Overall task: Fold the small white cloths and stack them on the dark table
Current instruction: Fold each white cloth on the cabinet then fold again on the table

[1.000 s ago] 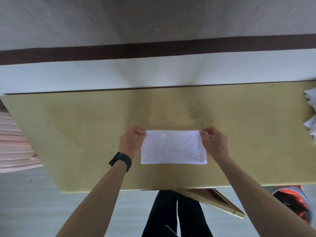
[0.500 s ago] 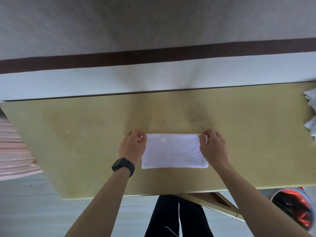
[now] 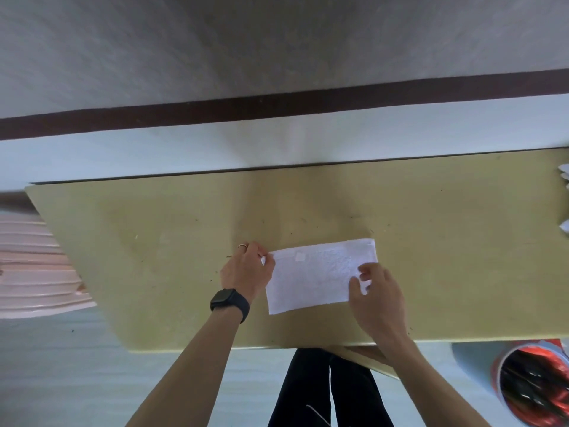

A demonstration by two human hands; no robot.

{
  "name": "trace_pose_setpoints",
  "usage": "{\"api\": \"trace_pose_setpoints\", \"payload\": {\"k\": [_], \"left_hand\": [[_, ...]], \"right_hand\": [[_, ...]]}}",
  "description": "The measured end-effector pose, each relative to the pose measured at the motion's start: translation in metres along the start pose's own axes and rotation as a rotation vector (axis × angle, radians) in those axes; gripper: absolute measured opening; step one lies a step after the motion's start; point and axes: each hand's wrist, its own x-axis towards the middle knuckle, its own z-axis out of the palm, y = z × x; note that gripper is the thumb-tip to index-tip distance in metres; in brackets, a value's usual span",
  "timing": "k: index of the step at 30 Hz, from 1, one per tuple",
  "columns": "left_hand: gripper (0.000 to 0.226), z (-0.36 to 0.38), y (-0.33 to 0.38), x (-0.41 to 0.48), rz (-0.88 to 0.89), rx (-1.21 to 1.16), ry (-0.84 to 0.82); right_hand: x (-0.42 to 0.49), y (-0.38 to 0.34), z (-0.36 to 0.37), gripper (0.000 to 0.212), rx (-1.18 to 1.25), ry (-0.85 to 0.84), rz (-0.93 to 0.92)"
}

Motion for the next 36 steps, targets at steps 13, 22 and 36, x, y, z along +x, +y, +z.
{"api": "trace_pose_setpoints", "payload": {"k": [13, 22, 36], "left_hand": [[0.030, 0.051, 0.007, -0.089, -0.026, 0.164, 0.003], [0.053, 0.068, -0.035, -0.090, 0.786, 0.263, 0.230], [0.038, 0.095, -0.058, -0.119, 1.058, 0.277, 0.212]], "right_hand": [[0.068, -0.018, 0.023, 0.058, -0.584, -0.183, -0.596], [-0.005, 0.065, 0.016, 0.072, -0.457, -0.116, -0.828], [-0.048, 0.117, 0.036, 0.030, -0.453, -0.026, -1.004]]}}
